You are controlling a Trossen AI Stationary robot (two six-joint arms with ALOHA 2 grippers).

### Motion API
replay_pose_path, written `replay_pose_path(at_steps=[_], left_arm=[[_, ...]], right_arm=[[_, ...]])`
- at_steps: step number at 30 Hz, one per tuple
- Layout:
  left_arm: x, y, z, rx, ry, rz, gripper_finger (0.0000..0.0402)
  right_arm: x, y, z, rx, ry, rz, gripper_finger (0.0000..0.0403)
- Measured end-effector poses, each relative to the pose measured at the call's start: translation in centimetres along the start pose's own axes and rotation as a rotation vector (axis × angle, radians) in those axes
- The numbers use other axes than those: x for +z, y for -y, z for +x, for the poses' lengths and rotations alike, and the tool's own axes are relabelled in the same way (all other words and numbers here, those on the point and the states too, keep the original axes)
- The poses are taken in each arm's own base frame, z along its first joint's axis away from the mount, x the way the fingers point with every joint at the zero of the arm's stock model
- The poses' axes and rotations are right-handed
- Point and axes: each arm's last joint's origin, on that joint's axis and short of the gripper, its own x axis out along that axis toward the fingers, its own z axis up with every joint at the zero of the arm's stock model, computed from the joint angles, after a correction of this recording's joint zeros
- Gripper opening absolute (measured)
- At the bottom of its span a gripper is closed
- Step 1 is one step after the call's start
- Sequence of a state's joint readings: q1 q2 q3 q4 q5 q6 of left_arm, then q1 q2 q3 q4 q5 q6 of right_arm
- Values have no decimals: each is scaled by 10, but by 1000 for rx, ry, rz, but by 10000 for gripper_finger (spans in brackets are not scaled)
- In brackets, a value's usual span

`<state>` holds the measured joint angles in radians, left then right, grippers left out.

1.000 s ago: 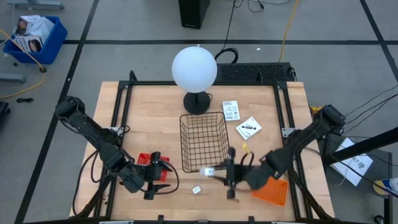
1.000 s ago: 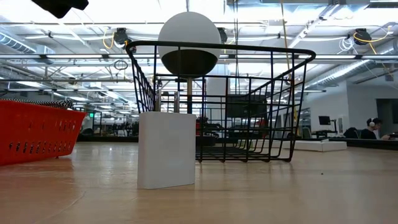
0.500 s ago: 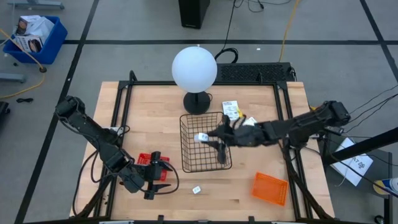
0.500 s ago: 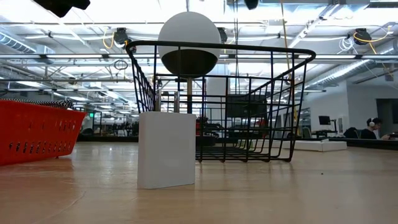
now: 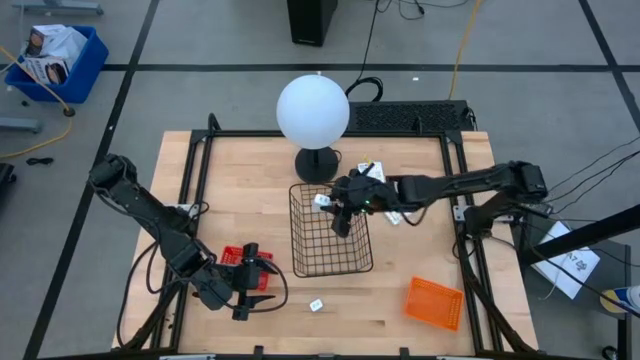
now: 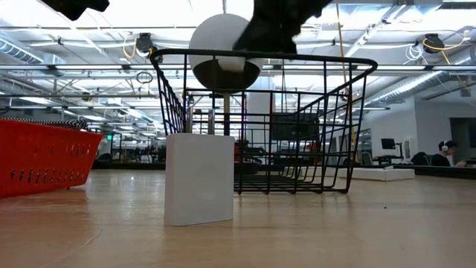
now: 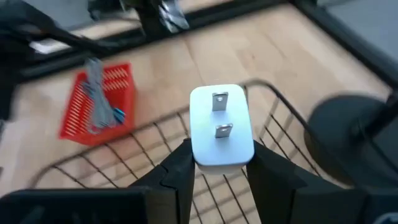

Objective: Pick and place items into bin
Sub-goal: Put the right charger adapter into the wire basket

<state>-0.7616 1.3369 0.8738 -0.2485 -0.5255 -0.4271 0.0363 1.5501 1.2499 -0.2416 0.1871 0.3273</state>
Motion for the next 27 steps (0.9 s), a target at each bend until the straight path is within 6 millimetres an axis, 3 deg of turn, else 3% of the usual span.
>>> replay_pose_path(at_steps=[10,15,20,27], left_arm=[[0,0,0,-1,3,3,274],[0,0,0,-2,4,3,274],[1,0,0,-3,5,2,274],[0,0,0,-4,5,0,274]], right_arm=[[-27,21,55,-40,-230,37,115],[-29,21,79,-67,-325,6,114],[-31,18,96,-60,-379,1,117],[-38,19,104,-76,-425,-3,117]])
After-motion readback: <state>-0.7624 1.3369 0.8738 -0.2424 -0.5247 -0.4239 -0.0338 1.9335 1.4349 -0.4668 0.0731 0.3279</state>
